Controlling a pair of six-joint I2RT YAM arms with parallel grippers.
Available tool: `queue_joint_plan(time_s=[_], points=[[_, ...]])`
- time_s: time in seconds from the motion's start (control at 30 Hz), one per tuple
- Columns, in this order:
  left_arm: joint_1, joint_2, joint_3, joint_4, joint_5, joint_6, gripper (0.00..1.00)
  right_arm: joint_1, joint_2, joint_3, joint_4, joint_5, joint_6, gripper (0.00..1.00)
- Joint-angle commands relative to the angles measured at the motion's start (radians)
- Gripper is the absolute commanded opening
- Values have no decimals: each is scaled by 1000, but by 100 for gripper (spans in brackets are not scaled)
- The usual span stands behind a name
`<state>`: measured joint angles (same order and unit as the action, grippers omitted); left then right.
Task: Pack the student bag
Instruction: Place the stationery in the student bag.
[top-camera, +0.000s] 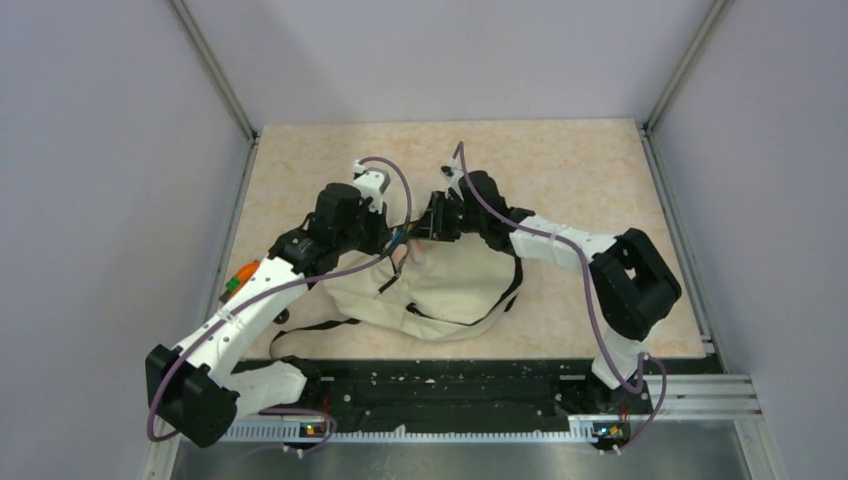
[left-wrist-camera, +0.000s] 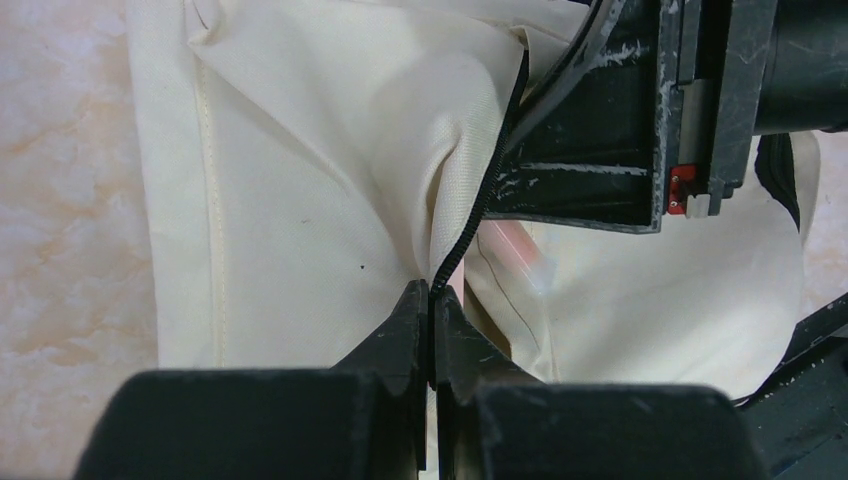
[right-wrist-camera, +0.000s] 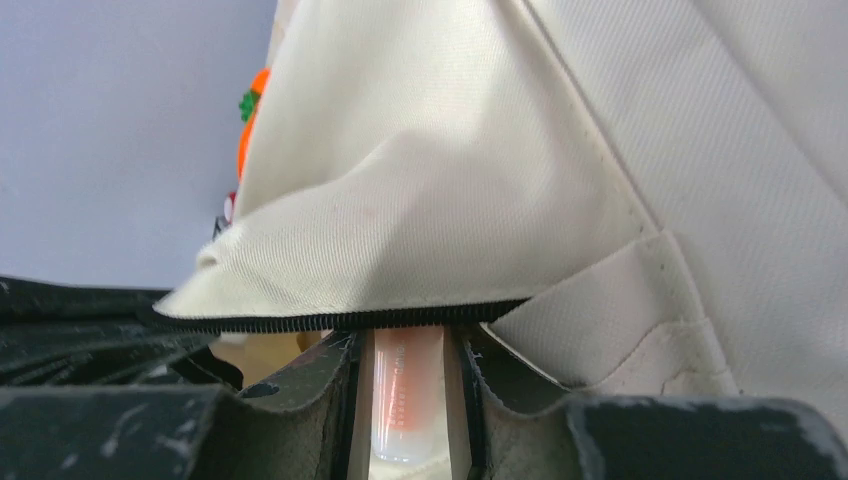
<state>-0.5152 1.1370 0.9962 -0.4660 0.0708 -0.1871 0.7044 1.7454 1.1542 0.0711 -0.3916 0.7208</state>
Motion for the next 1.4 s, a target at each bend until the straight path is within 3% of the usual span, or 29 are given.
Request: queue_joint_plan(time_s=[0.0, 0.47, 0.97, 1.17, 1.37], points=[[-3, -17, 10, 95, 44, 0, 0, 14, 15, 58, 180, 78, 99, 0], [-3, -14, 9, 100, 69, -8, 0, 101, 107, 53, 418, 555, 57, 0], [-3, -3, 14, 93, 69, -11, 1, 184, 290, 160, 412, 622, -43, 0], [-3, -16, 16, 84, 28, 5, 16, 184, 252, 129, 406, 592, -85, 25], [-2, -31, 15, 86, 20, 27, 41, 184, 152, 107, 353, 585, -171, 52]])
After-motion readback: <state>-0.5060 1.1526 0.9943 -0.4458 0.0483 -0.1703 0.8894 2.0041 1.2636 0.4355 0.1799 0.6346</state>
